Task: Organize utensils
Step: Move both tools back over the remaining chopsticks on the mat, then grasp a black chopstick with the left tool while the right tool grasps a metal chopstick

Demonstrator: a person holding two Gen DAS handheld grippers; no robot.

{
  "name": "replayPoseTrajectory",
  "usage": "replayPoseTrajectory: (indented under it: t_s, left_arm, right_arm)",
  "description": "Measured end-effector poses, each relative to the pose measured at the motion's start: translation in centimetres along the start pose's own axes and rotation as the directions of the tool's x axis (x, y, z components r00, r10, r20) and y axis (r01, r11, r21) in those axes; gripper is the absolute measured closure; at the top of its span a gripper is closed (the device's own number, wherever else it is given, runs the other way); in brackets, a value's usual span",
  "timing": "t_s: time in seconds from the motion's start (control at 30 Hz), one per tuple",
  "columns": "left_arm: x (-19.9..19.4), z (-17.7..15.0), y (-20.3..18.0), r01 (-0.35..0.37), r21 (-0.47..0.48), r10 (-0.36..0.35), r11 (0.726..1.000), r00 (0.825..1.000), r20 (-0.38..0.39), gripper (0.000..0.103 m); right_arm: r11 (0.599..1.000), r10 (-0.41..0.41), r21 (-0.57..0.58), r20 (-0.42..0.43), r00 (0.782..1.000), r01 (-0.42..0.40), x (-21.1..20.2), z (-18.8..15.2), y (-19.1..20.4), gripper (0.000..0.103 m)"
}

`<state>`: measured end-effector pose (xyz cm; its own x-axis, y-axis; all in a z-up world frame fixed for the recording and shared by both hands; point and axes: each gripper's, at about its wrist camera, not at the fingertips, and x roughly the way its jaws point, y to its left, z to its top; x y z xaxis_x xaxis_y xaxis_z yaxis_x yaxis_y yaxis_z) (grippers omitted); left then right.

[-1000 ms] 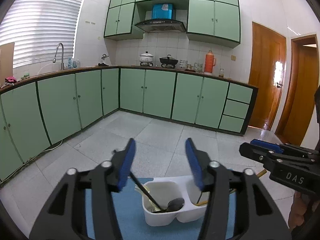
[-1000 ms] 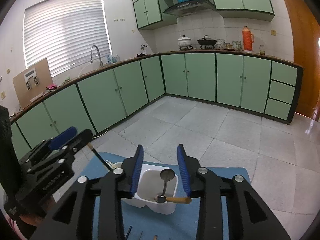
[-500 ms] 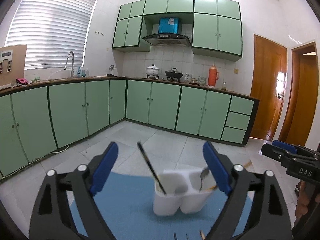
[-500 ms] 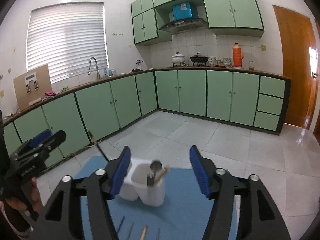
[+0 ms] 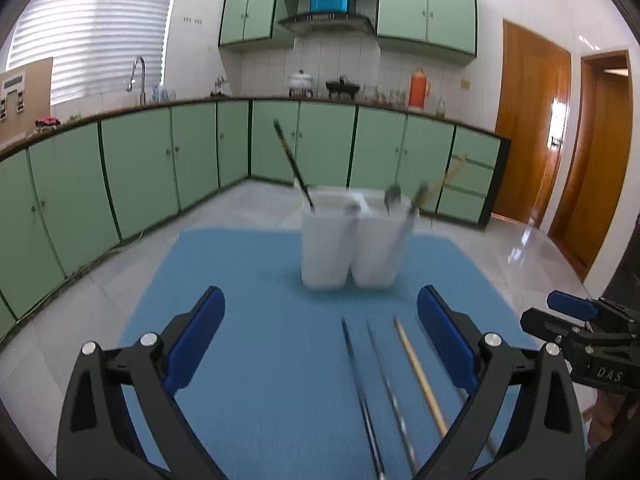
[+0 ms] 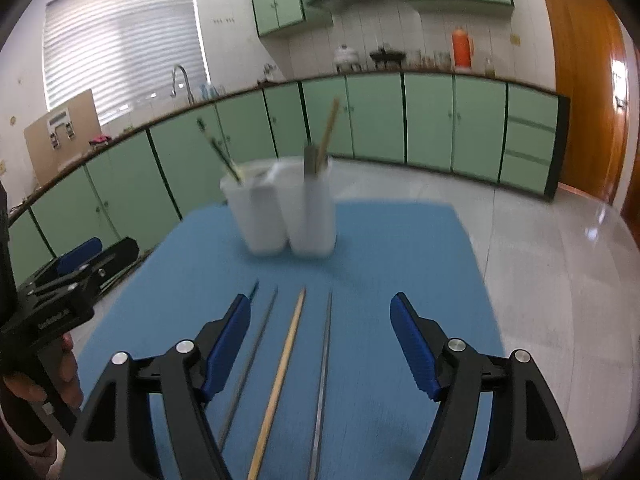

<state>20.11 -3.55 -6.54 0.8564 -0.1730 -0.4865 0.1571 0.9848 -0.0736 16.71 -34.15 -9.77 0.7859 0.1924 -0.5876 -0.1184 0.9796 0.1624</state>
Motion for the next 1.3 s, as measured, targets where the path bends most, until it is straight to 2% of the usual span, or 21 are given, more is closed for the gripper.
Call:
replayPoseTrajectory:
  t_s: [0.07, 0.23, 0.33, 0.4, 0.67, 0.93, 1.07, 1.3]
  left_arm:
    - [-0.3, -1.7, -0.1, -0.003, 0.001, 0.003, 1.000, 0.999, -0.039, 0.009]
    - [-1.1, -5.5, -0.3, -0.011, 0.005, 0.011, 1.000, 0.994, -0.111, 0.009]
    - [-1.4, -7.5, -0.5, -0.017, 0.012, 0.018, 1.000, 0.989, -0.150, 0.009]
    - [-1.6, -8.8, -0.5, -0.018, 0.011, 0.019, 1.000, 0.984, -0.175, 0.009]
    - [-2.3, -12.5, -0.8, -0.017, 0.021, 0.021, 1.000, 0.972, -0.235, 0.009]
    - [-2.3, -12.7, -0.9, -0.015, 0.014, 0.018, 1.000, 0.970, -0.242, 0.011]
    - [-2.1, -13.1, -1.1, -0.001, 0.017, 0.005, 1.000, 0.964, -0.265, 0.020]
    - [-2.1, -13.6, -1.6, 0.014, 0.017, -0.009, 1.000, 0.962, -0.274, 0.020]
  right_arm:
    - [1.000, -0.018, 0.005, -0.029, 0.999, 0.018, -0.2, -1.7, 0.0, 0.033]
    - [0.998, -0.028, 0.057, -0.090, 0.995, 0.034, -1.1, -5.6, -0.6, 0.043]
    - [0.996, -0.060, 0.055, -0.125, 0.990, 0.067, -1.3, -7.6, -0.5, 0.053]
    - [0.996, -0.052, 0.066, -0.152, 0.987, 0.063, -1.3, -8.8, -0.6, 0.059]
    - [0.998, -0.036, 0.052, -0.210, 0.977, 0.048, -1.4, -11.4, 0.3, 0.075]
    - [0.999, -0.018, 0.039, -0.236, 0.972, 0.028, -1.4, -12.6, 1.0, 0.087]
    - [0.999, -0.026, 0.034, -0.232, 0.972, 0.035, -1.3, -12.7, 1.0, 0.088]
    - [0.999, -0.045, 0.010, -0.218, 0.975, 0.048, -1.4, -12.9, 1.0, 0.092]
